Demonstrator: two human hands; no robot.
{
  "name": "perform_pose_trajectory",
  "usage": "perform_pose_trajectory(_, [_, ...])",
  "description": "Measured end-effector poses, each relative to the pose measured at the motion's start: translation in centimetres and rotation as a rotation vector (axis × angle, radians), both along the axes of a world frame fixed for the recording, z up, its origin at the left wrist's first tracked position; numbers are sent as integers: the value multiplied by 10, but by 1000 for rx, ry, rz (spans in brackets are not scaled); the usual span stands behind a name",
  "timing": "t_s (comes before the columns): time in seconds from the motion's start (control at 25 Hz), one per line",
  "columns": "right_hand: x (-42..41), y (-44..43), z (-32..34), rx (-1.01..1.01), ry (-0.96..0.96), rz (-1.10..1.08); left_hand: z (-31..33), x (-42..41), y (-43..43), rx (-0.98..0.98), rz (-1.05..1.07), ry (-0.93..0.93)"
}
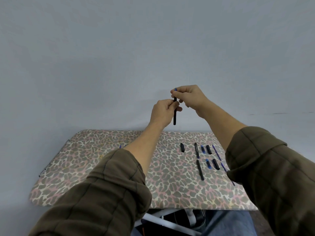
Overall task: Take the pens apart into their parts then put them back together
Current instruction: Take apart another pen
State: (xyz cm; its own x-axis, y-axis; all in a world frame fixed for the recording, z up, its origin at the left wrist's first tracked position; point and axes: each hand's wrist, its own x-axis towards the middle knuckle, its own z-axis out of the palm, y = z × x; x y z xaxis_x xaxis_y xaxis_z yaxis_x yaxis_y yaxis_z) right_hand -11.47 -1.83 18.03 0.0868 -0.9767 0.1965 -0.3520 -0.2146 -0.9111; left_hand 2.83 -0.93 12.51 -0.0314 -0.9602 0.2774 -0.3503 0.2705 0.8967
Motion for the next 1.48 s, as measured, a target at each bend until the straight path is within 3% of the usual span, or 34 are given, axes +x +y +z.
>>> perform_pose_trajectory(0.28, [7, 2, 2, -59, -8, -123, -7, 3, 1, -16, 7, 3])
perform_pose_trajectory(0.56, [6, 9, 9, -47, -46, -10, -3, 3, 5, -23, 10, 5])
perform_pose_trajectory(0.76, [8, 10, 12, -66, -5, -101, 0, 2, 3, -40, 19, -11])
perform_pose_trajectory(1.48, [7, 5, 9, -13, -62, -19, -3, 0, -3, -23, 19, -16])
